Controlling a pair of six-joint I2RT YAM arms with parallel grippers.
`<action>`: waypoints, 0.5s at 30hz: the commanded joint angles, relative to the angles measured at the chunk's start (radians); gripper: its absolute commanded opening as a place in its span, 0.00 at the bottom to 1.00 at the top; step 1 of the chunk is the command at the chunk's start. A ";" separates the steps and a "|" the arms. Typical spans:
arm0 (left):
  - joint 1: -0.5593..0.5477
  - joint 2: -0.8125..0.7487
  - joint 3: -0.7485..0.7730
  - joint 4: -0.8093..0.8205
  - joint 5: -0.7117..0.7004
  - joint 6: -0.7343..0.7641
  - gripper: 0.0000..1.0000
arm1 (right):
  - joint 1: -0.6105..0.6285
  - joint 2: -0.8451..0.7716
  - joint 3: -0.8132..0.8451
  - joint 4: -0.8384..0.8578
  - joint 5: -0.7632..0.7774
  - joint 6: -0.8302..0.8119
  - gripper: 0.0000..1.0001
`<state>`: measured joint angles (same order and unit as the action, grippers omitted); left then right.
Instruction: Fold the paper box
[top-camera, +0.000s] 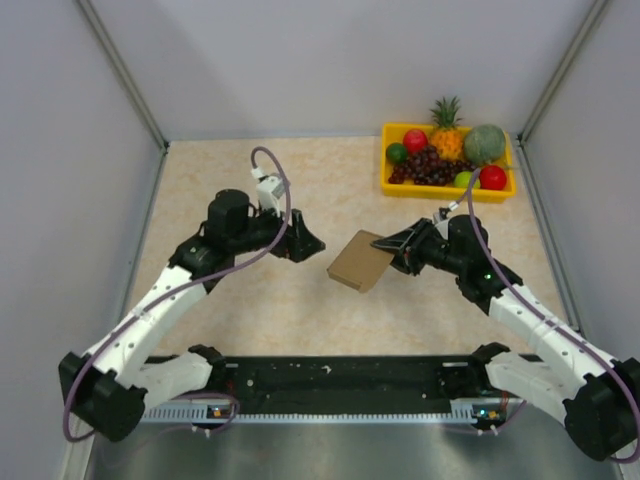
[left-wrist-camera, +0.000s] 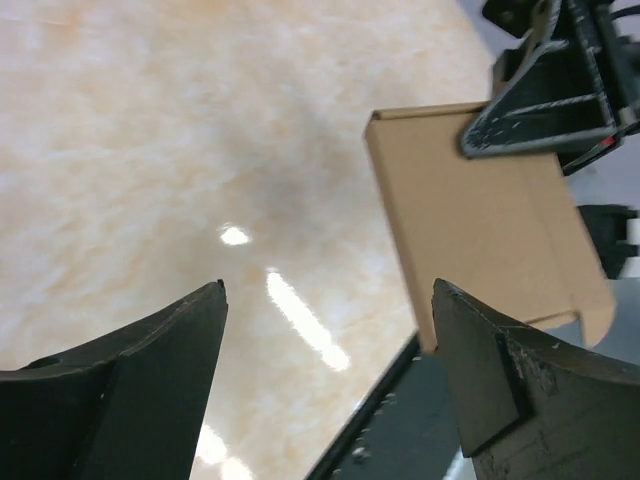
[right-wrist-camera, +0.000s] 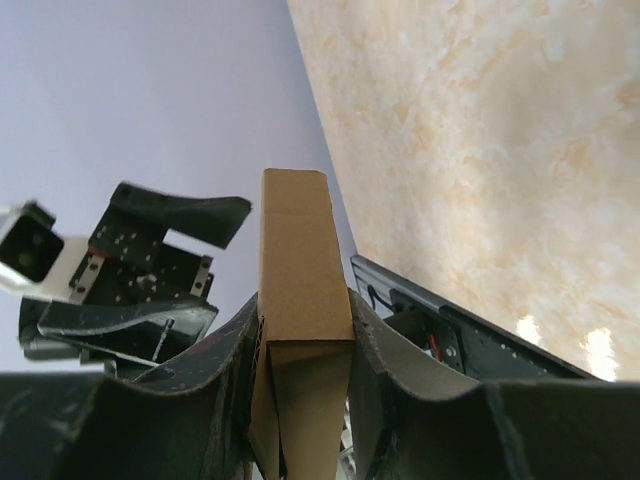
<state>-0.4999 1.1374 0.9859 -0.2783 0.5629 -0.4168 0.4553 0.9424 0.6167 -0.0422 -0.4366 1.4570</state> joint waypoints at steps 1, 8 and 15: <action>-0.018 -0.203 -0.085 -0.129 -0.336 0.268 0.88 | -0.006 -0.019 0.044 -0.083 0.032 -0.060 0.28; -0.242 -0.531 -0.282 0.129 -0.310 0.665 0.98 | -0.029 0.006 0.022 -0.127 0.000 -0.066 0.28; -0.455 -0.430 -0.262 0.174 -0.302 0.982 0.98 | -0.035 0.044 0.025 -0.140 -0.071 -0.015 0.28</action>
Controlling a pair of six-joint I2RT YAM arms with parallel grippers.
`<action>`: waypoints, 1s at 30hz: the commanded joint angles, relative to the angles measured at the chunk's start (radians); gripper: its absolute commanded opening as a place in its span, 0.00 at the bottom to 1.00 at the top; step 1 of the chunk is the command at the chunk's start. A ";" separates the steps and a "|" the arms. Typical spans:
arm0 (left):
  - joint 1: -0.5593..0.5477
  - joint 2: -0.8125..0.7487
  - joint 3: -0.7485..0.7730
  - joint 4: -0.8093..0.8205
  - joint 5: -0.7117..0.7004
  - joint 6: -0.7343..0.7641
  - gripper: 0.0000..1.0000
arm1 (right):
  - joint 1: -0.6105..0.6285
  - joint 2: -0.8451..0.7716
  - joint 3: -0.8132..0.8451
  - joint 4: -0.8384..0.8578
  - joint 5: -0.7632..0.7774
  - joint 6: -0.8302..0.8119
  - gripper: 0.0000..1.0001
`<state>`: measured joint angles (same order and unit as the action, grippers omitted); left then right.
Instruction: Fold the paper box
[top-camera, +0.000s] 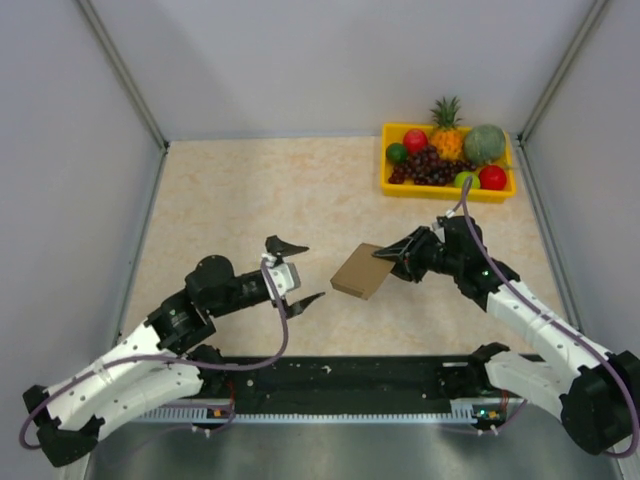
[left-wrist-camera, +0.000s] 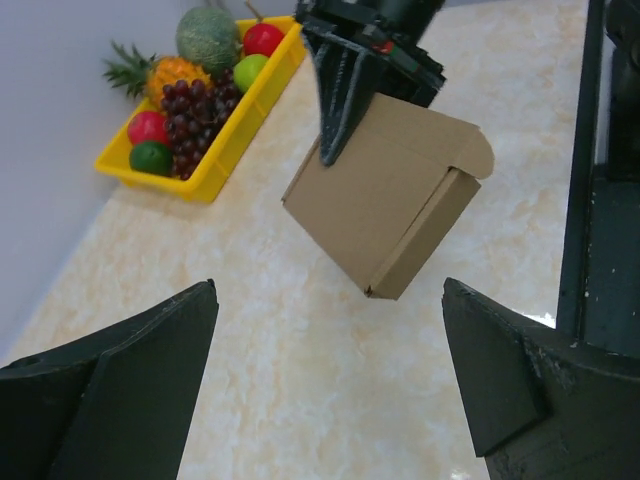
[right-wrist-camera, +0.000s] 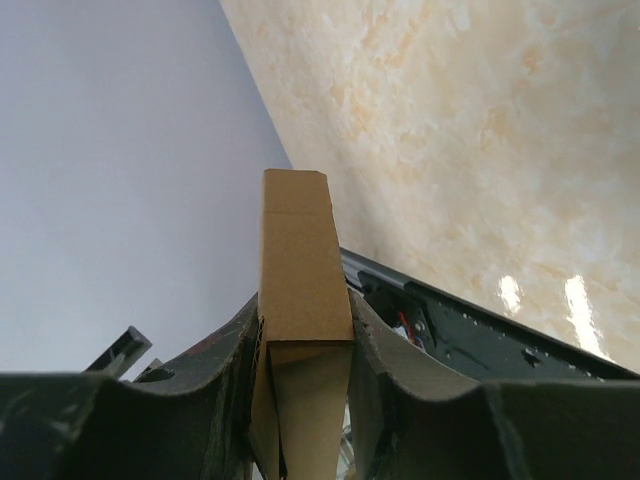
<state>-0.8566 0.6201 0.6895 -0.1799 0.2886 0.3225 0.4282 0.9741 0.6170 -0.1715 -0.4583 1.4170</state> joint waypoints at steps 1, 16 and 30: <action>-0.129 0.143 0.045 0.074 -0.073 0.281 0.98 | -0.008 0.012 0.032 -0.023 -0.048 0.026 0.29; -0.397 0.441 0.130 0.167 -0.259 0.526 0.81 | -0.009 -0.026 0.056 -0.062 0.026 0.054 0.29; -0.415 0.546 0.085 0.482 -0.410 0.547 0.53 | -0.005 -0.087 0.056 -0.091 0.095 0.118 0.29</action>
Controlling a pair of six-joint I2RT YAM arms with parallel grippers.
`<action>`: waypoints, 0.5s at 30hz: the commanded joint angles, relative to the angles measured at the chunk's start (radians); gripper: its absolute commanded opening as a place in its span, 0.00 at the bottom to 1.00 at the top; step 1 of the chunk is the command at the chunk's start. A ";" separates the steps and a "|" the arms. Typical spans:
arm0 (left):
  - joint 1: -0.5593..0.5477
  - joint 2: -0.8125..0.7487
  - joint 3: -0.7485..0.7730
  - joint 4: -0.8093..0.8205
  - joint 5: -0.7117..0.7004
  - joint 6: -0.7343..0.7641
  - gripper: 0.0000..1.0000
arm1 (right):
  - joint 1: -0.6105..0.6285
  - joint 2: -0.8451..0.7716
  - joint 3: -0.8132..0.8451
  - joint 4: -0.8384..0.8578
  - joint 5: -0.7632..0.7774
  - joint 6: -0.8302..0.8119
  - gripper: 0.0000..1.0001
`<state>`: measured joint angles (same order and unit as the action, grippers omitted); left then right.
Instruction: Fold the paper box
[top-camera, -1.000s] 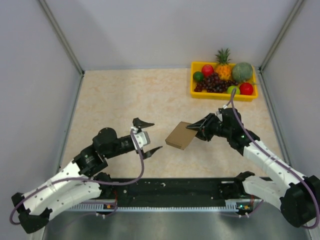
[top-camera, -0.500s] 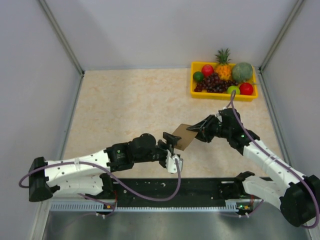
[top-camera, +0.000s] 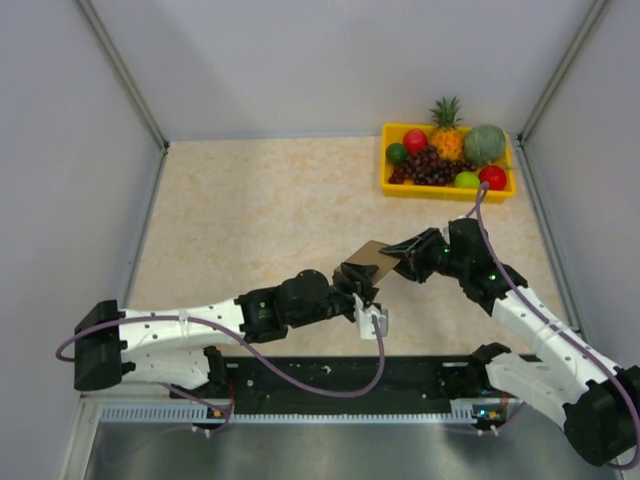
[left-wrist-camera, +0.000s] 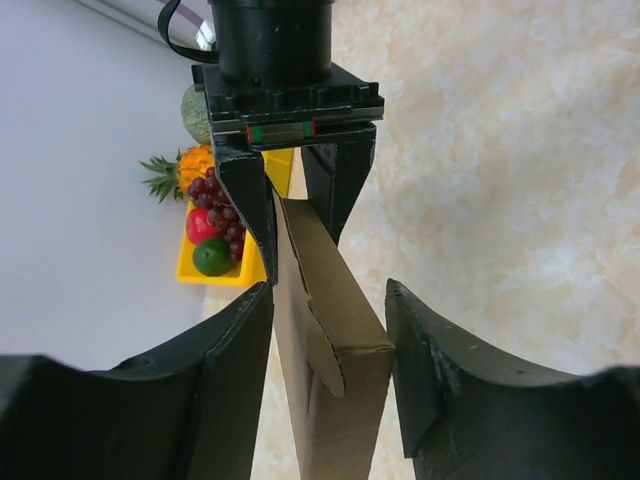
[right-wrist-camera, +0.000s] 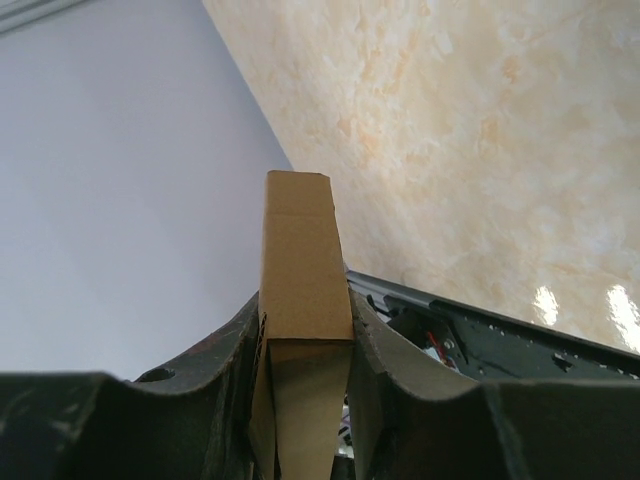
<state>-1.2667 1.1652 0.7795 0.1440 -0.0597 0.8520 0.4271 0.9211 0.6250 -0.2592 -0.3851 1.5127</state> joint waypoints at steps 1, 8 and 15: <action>-0.006 0.005 -0.009 0.163 -0.069 0.021 0.51 | -0.004 -0.037 0.047 -0.005 0.022 0.024 0.29; -0.007 0.011 -0.029 0.172 -0.075 0.012 0.52 | -0.002 -0.053 0.044 -0.009 0.028 0.038 0.29; -0.005 0.028 -0.040 0.169 -0.078 0.007 0.41 | 0.001 -0.070 0.042 -0.014 0.028 0.040 0.30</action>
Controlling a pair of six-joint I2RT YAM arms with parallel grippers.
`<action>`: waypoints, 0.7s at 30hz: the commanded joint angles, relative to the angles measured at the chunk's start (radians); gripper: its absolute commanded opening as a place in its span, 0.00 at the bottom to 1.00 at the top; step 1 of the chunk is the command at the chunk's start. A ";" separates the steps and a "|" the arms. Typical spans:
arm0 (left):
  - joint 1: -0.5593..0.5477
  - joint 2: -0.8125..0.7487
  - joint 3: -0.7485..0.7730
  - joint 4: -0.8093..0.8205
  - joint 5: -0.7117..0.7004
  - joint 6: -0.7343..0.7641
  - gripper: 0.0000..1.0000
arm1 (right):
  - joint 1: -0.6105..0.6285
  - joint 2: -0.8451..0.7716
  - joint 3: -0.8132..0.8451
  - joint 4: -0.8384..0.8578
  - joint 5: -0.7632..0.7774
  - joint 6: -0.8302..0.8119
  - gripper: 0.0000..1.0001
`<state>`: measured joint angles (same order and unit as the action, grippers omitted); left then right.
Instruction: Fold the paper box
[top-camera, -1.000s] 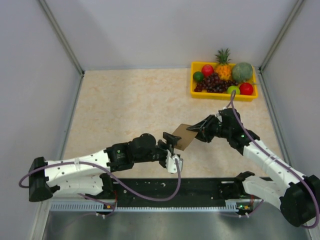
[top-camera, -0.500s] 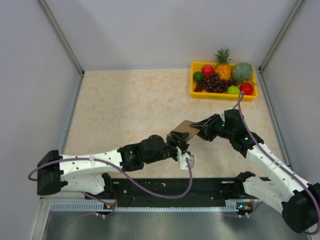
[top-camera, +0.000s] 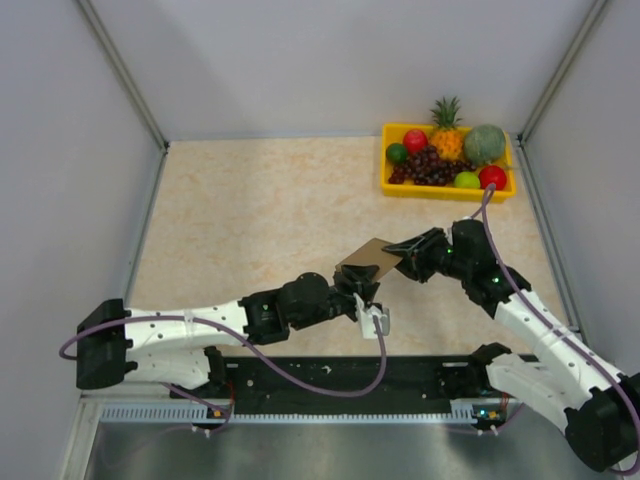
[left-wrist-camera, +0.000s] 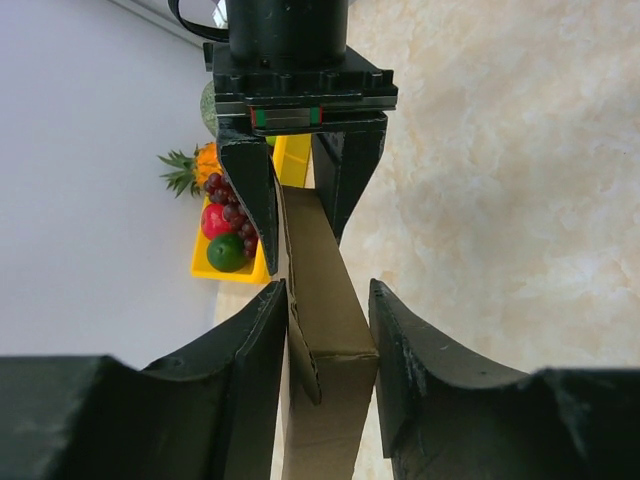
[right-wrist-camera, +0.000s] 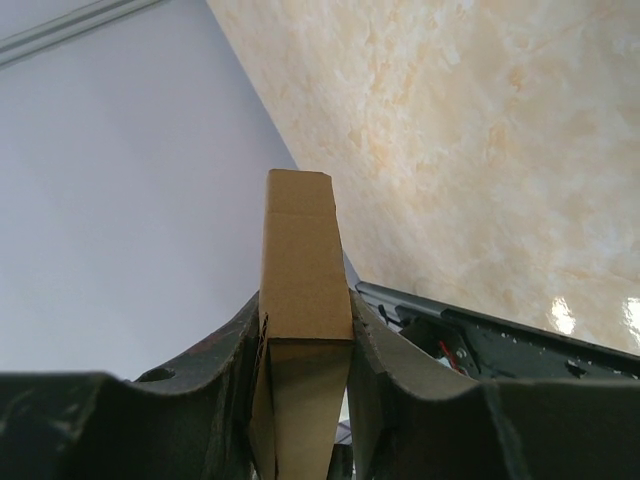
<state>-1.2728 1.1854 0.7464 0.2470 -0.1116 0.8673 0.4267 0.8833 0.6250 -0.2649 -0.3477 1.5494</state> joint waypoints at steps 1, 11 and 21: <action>0.001 0.010 -0.007 0.067 -0.025 -0.011 0.40 | 0.000 -0.035 0.042 -0.010 -0.007 0.002 0.30; 0.000 0.017 -0.005 0.086 -0.028 -0.025 0.45 | 0.003 -0.058 0.038 -0.016 -0.014 0.012 0.31; 0.001 -0.023 -0.035 0.138 -0.091 -0.132 0.36 | 0.003 -0.155 -0.028 0.084 0.018 -0.086 0.73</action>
<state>-1.2720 1.2003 0.7380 0.3004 -0.1749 0.8009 0.4274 0.7788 0.6041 -0.2726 -0.3382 1.5368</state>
